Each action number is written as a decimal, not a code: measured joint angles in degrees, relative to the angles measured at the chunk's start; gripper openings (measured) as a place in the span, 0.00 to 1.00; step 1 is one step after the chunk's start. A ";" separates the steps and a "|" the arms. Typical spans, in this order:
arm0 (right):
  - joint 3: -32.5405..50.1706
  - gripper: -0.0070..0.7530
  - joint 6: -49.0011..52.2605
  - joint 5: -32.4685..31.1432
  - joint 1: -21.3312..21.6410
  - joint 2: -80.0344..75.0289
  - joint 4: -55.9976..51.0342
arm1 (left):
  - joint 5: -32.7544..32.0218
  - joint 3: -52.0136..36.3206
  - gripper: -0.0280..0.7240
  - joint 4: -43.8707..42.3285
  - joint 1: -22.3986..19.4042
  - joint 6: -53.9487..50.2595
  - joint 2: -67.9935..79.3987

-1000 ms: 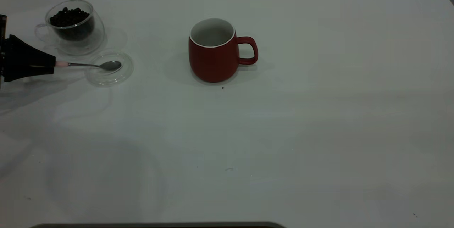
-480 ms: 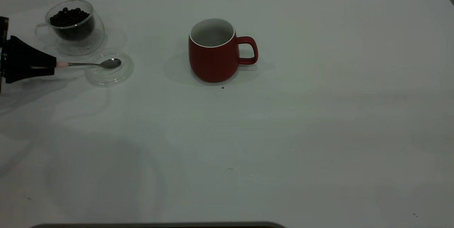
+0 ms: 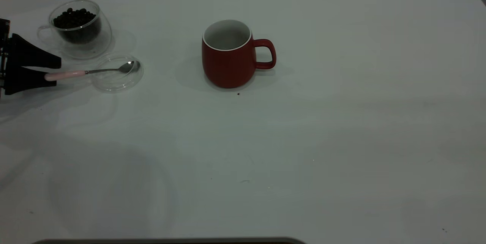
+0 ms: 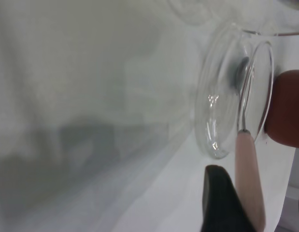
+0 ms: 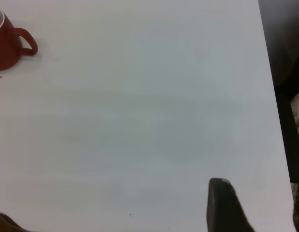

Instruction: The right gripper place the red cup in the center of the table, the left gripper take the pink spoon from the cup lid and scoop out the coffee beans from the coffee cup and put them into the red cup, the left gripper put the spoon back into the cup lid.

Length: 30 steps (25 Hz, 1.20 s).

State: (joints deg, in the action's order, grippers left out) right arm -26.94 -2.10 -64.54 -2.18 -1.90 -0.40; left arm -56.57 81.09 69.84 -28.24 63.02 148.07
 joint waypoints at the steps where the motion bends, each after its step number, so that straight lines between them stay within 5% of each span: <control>1: 0.00 0.50 0.00 0.00 0.00 0.00 0.00 | 0.00 0.06 0.63 -0.15 -0.31 0.00 -0.14; 9: 0.00 0.50 0.00 0.00 0.00 0.00 0.00 | -2.02 1.36 0.64 -2.70 -5.41 -2.18 -9.22; 17: 0.00 0.50 0.00 0.00 0.00 0.00 0.00 | -5.93 1.36 0.61 -7.39 -4.14 -11.89 -24.16; 30: 0.00 0.50 0.00 0.00 0.00 0.00 0.00 | -10.47 0.75 0.60 -42.40 13.59 -34.89 -53.83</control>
State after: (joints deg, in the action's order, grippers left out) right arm -26.94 -2.10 -64.54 -2.18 -1.90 -0.40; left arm -67.04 81.84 27.44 -14.65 28.13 94.25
